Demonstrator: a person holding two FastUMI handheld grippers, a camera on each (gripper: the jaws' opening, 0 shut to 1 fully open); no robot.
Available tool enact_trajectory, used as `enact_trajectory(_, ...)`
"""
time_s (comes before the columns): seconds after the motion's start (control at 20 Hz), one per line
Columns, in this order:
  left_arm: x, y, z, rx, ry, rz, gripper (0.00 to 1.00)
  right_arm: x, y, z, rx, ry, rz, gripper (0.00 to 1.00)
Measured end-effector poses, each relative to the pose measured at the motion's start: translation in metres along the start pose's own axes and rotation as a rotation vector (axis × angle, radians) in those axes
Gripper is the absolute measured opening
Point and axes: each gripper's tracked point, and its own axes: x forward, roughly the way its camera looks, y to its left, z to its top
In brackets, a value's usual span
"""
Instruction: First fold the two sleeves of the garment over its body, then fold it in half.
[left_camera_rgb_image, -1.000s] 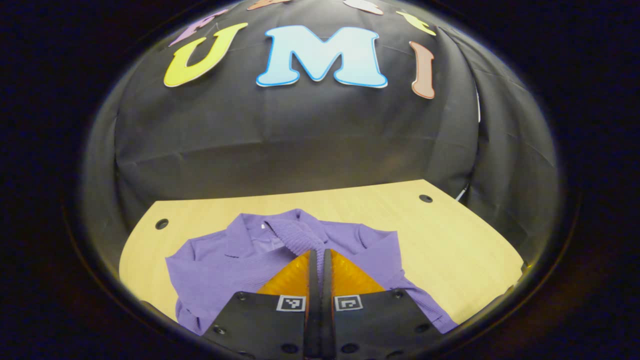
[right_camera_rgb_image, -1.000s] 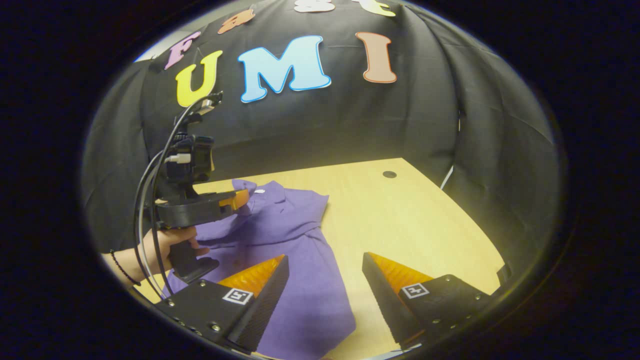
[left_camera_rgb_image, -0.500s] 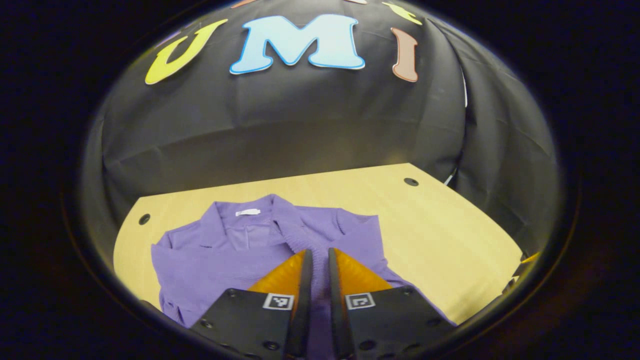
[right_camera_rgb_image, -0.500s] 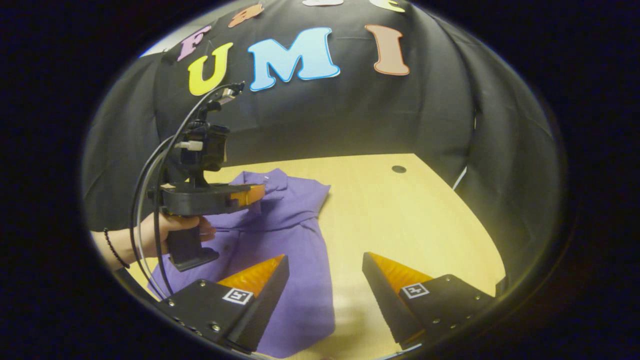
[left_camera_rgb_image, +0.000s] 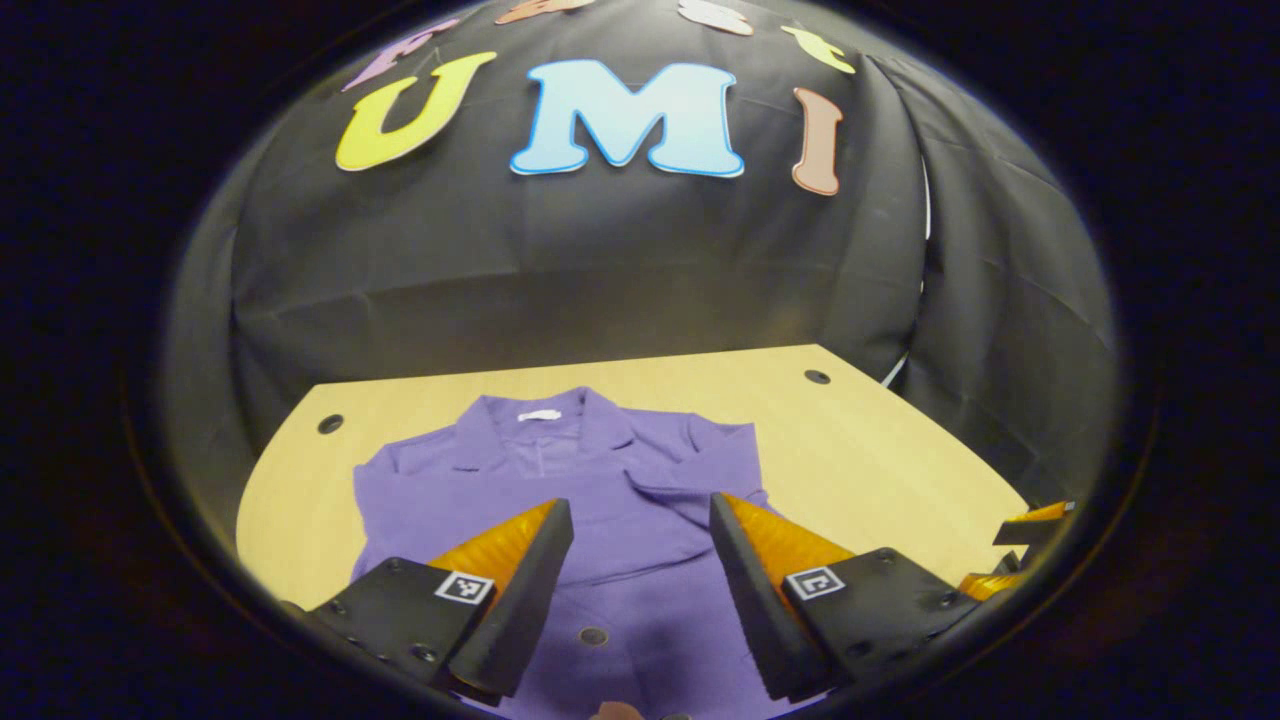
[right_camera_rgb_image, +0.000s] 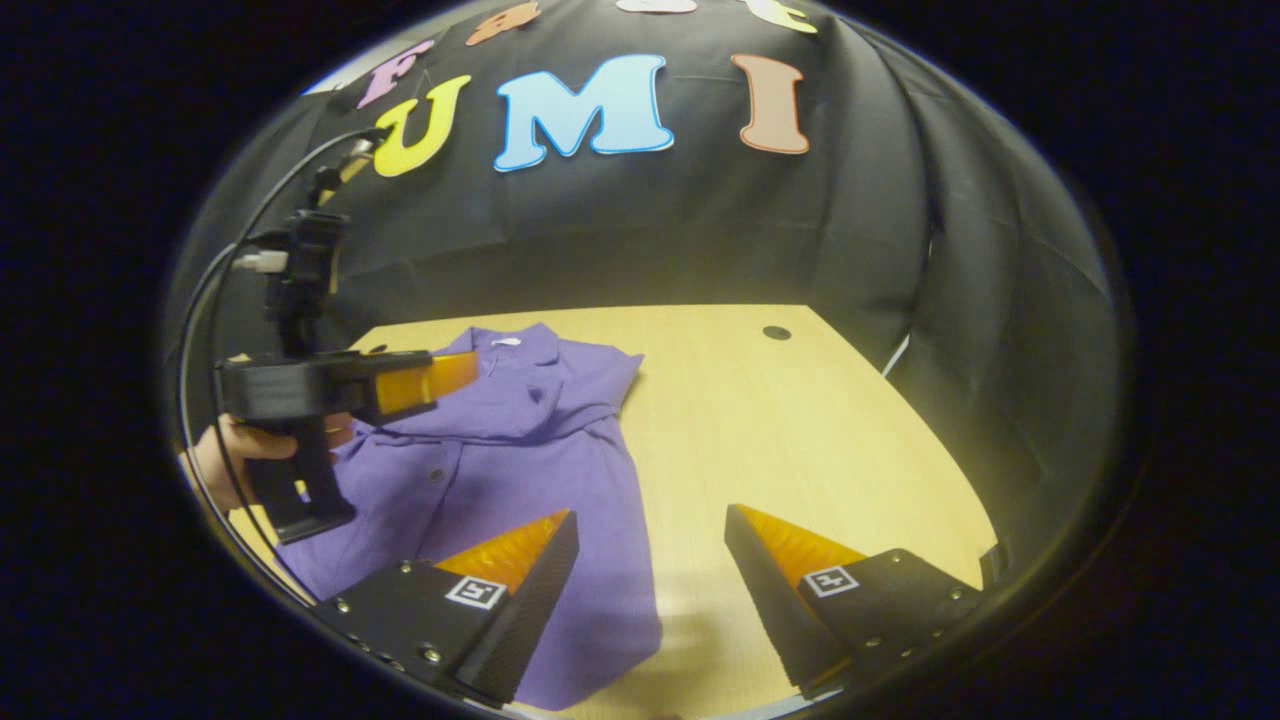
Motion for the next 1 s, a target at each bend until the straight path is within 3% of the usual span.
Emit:
enact_trajectory(0.05, -0.015, 0.008, -0.006, -0.013, 0.009, 0.013, 0.95, -0.002, 0.003, -0.008, -0.008, 0.013, -0.005, 0.92)
enact_trajectory(0.15, -0.050, 0.032, -0.022, -0.034, 0.020, 0.048, 0.94, -0.004, 0.013, -0.024, -0.019, 0.046, -0.007, 0.97)
enact_trajectory(0.4, -0.122, 0.087, -0.085, -0.048, 0.096, 0.082, 0.95, -0.017, 0.026, -0.055, -0.009, 0.085, -0.036, 0.96)
enact_trajectory(1.0, -0.238, 0.190, -0.212, -0.132, 0.235, 0.191, 0.96, -0.036, 0.048, -0.116, 0.086, 0.190, -0.083, 0.96)
